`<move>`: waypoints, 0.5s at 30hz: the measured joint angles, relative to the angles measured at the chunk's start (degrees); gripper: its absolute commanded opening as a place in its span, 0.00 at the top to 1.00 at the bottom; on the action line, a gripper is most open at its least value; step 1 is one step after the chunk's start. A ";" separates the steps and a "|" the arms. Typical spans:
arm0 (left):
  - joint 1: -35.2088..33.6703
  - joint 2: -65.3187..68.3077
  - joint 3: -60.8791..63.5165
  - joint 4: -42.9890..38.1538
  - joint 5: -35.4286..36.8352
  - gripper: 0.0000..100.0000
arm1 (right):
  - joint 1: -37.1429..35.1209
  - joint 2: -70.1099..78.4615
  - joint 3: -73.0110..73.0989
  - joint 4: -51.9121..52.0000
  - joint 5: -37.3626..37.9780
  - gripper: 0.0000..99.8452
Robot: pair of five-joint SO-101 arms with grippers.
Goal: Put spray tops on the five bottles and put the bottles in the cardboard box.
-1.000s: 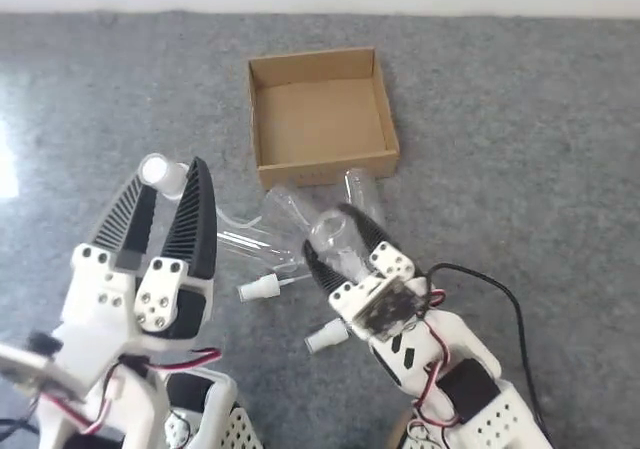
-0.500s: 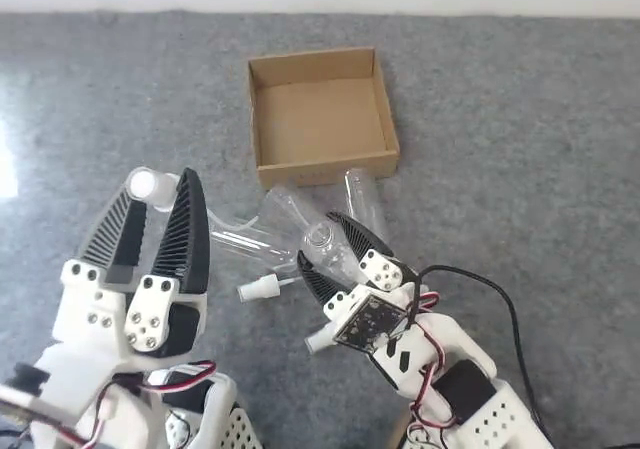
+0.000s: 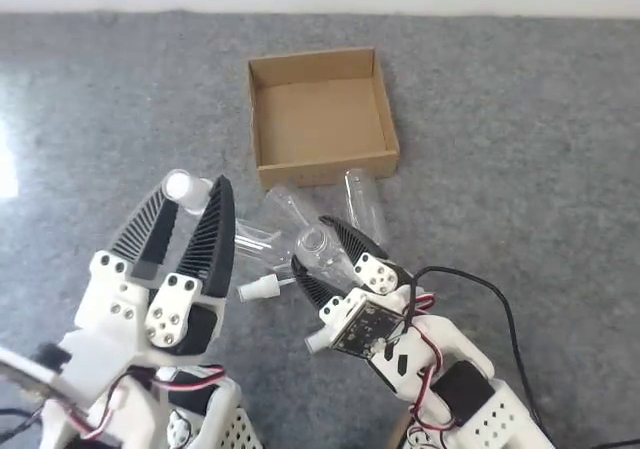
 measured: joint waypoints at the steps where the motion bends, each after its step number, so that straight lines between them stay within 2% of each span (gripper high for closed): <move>1: 0.79 0.00 0.09 0.00 0.00 0.99 | 0.00 0.00 0.79 -1.23 0.00 0.99; 6: 2.02 0.00 0.18 0.00 0.00 0.99 | -0.44 0.09 1.58 -5.45 4.84 0.99; 15: 2.02 0.00 0.18 0.00 0.00 0.99 | -0.26 0.00 1.58 -5.89 5.89 0.99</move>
